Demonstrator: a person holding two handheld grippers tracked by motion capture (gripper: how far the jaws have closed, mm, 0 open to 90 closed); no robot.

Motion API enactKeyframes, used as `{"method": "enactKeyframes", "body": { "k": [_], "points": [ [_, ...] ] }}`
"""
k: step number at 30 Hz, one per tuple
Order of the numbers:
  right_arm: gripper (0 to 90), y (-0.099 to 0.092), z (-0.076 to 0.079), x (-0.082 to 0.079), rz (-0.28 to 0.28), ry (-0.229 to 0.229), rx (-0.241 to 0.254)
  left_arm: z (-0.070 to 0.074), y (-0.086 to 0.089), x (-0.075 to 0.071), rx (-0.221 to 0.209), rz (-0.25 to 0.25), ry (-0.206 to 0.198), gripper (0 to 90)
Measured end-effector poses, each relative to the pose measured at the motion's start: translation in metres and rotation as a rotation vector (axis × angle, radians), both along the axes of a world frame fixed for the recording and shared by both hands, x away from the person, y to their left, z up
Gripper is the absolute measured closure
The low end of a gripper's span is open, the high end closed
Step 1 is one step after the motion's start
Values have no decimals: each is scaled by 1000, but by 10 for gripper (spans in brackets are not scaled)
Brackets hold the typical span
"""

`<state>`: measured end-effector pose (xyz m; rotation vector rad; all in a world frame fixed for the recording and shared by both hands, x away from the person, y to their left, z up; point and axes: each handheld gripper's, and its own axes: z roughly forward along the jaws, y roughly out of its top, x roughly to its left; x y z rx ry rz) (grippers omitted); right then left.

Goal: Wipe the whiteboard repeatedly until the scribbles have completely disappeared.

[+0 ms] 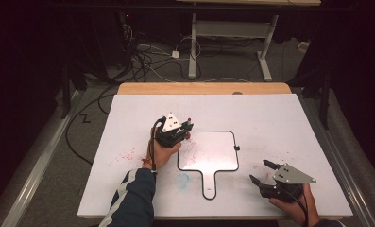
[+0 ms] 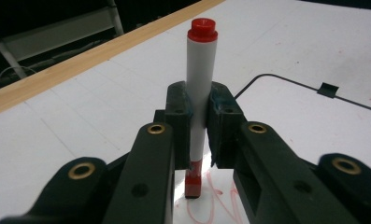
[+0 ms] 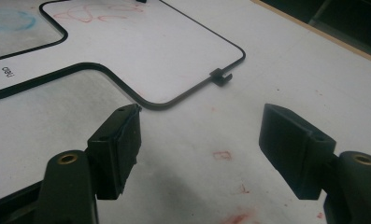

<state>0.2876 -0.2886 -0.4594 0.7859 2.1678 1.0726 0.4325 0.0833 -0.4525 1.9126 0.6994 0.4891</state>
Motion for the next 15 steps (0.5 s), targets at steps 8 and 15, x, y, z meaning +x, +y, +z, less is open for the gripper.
{"method": "enactKeyframes", "body": {
  "k": [8, 15],
  "points": [
    [303, 0, 1, 0, 6, -2, 8, -2, -13, -7, -43, -69, 27, 787],
    [302, 1, 2, -1, 11, -3, 4, 0, -15, -6, 10, -37, -22, 788]
  ]
}}
